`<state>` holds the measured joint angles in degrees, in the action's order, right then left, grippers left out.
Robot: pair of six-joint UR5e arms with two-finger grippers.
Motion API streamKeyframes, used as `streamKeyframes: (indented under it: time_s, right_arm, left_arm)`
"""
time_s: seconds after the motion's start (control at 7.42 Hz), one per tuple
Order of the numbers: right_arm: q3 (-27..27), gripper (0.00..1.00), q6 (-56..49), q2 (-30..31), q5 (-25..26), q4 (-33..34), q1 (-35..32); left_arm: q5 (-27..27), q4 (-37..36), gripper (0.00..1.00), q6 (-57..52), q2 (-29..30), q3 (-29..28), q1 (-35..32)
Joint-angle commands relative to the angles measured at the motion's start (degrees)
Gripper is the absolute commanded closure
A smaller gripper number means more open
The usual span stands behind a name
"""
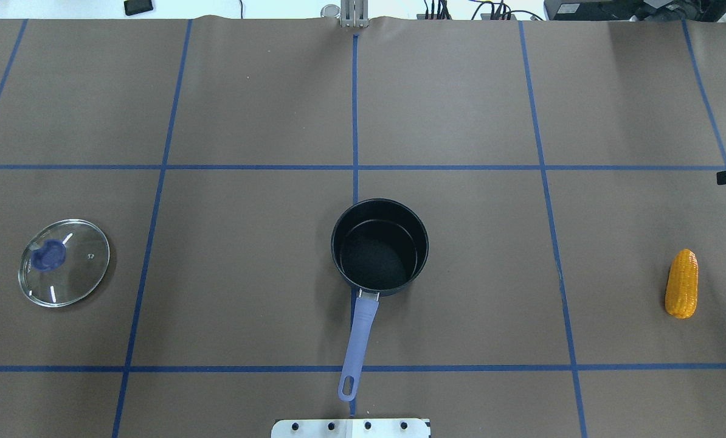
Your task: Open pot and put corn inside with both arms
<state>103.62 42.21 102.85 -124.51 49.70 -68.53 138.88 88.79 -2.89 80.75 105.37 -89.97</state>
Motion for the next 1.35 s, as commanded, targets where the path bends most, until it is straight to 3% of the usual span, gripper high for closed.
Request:
streamKeyframes:
  time_s: [0.0,0.27,0.54,0.81,1.08,1.21]
  right_arm:
    - [0.0,0.0,8.8,6.6,10.5,-8.7,10.3]
    - [-0.1,0.0,15.2,10.3,18.3,-13.5,18.6]
    - [-0.5,0.0,21.1,10.4,25.9,-13.7,25.9]
    - [-1.1,0.01,23.6,10.4,29.8,-14.0,30.4]
    - [-1.9,0.2,26.3,10.4,33.5,-15.0,34.3]
    - [-2.3,0.38,26.3,10.4,33.6,-15.1,34.6]
  left_arm:
    - [0.1,0.0,0.02,0.0,-0.1,0.2,-0.1]
    - [0.4,0.1,0.02,-0.4,-0.1,0.2,-0.1]
    - [0.6,0.1,0.02,-0.5,-0.2,0.3,-0.1]
    - [0.6,0.1,0.02,-0.5,-0.1,0.5,0.0]
    - [0.7,0.0,0.02,-0.5,-0.1,0.7,0.0]
    - [0.7,0.0,0.02,-0.5,-0.1,0.7,0.0]
